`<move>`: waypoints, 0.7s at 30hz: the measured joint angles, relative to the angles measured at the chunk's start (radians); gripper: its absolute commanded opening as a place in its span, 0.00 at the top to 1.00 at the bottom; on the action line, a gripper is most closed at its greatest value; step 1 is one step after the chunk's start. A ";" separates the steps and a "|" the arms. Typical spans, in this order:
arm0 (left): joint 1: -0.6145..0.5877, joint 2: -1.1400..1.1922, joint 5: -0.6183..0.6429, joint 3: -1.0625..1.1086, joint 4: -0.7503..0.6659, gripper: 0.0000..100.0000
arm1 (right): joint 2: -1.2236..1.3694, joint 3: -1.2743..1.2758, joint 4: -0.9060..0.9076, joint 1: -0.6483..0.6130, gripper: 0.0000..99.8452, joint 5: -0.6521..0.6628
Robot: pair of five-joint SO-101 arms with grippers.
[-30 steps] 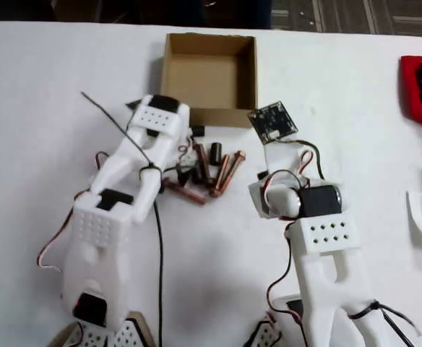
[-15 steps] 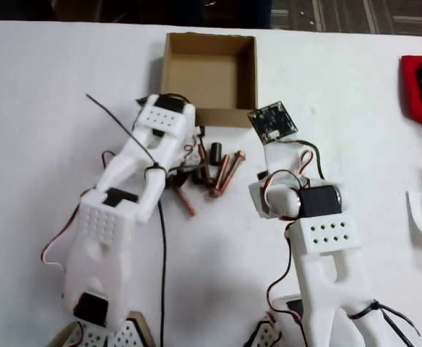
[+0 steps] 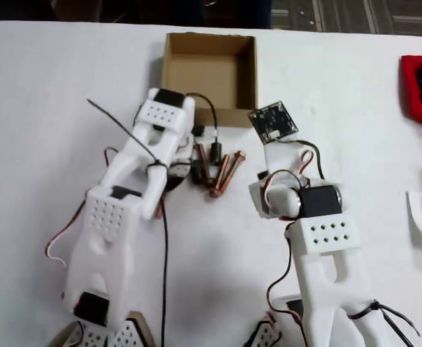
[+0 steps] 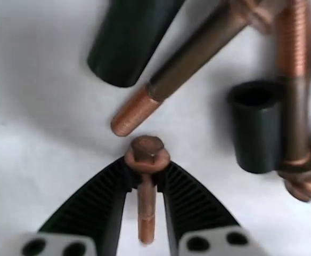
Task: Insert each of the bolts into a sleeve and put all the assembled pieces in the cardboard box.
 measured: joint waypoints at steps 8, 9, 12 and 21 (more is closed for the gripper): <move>-0.018 0.068 0.097 -0.006 0.014 0.73 | 0.000 0.000 0.000 0.000 0.98 0.000; -0.018 0.069 0.098 -0.006 0.014 0.75 | 0.000 0.000 0.000 0.000 0.98 0.000; -0.025 0.071 0.103 -0.006 0.014 0.88 | 0.000 0.000 0.000 0.000 0.98 0.000; 0.008 0.081 0.107 -0.017 0.006 0.97 | 0.000 0.000 0.000 0.000 0.98 0.000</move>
